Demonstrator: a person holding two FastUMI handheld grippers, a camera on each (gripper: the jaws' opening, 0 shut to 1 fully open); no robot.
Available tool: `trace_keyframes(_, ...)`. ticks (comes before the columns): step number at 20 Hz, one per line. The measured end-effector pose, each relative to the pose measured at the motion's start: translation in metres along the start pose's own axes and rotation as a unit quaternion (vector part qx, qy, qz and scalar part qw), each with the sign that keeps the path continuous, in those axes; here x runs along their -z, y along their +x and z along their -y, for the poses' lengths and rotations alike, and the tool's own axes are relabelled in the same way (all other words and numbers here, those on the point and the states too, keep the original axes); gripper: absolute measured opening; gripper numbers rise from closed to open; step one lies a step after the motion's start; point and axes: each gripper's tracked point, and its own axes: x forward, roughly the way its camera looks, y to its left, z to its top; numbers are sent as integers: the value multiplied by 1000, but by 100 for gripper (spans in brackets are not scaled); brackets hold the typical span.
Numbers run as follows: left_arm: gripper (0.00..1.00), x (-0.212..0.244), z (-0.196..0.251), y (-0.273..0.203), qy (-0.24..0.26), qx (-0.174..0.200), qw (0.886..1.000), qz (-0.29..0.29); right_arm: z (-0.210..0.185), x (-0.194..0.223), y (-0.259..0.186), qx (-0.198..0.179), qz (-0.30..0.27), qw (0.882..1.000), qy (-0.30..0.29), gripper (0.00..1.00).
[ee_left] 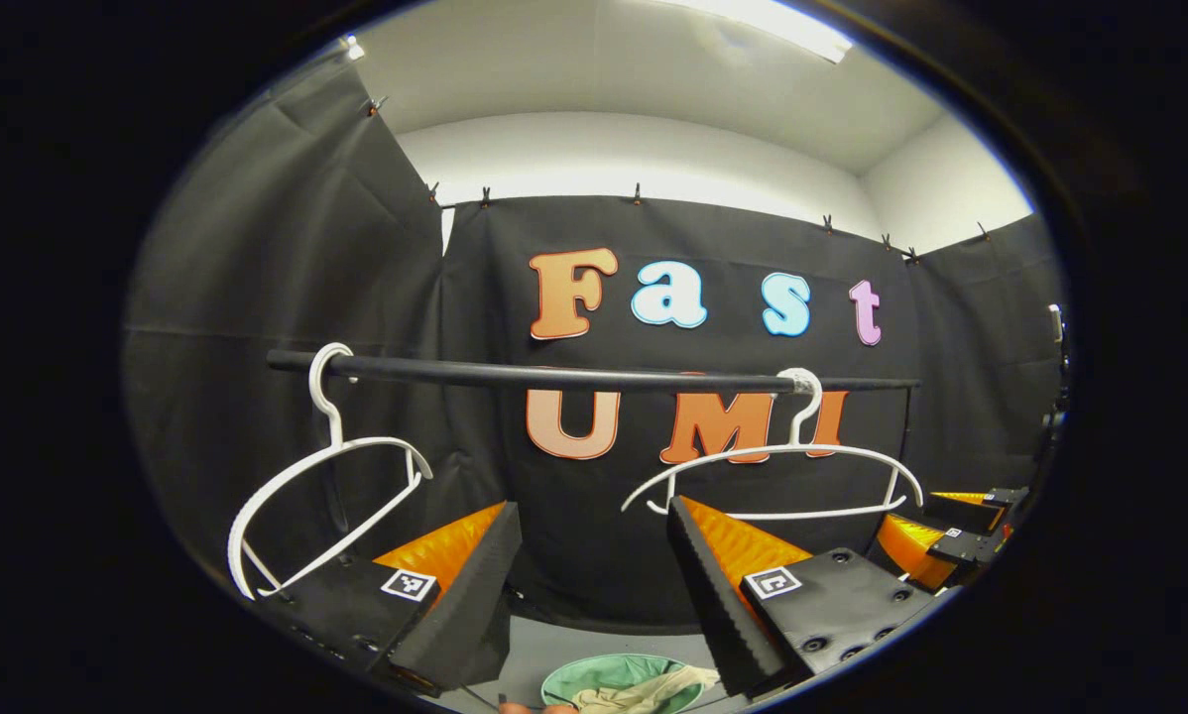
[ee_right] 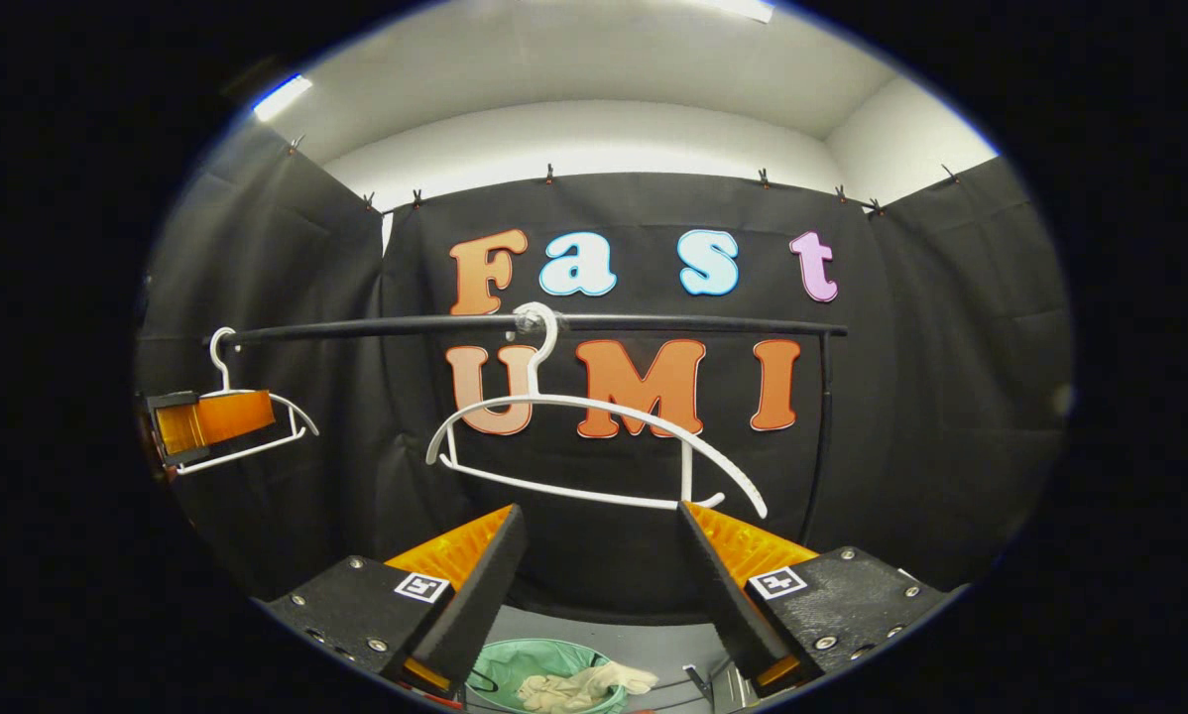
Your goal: Grasp the clothes on the hanger with both hands and then place them into the laundry hamper below.
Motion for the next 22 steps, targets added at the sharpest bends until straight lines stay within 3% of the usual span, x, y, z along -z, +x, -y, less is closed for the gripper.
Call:
trace_keyframes(4, 100, 6, 1, -1, -24, 7, 1000, -4, 1, 1, -3, 2, 0, 1000, -5, 94)
trace_keyframes(10, 94, 12, -8, 2, -19, -1, 1000, -8, 1, 3, 1, 5, -3, 1000, -8, 94)
trace_keyframes(13, 97, 13, -12, 5, -21, -5, 1000, -12, -2, 3, 2, 1, -6, 1000, -7, 90)
trace_keyframes(14, 97, 13, -11, 5, -23, -4, 1000, -12, -4, 2, 2, -1, -6, 1000, -6, 98)
trace_keyframes(15, 97, 12, -11, 5, -26, -1, 1000, -11, -6, -1, 3, -3, -3, 1000, -7, 94)
trace_keyframes(22, 97, 14, -11, 2, -31, 8, 999, -13, -14, -2, 3, -9, 1, 1000, -12, 94)
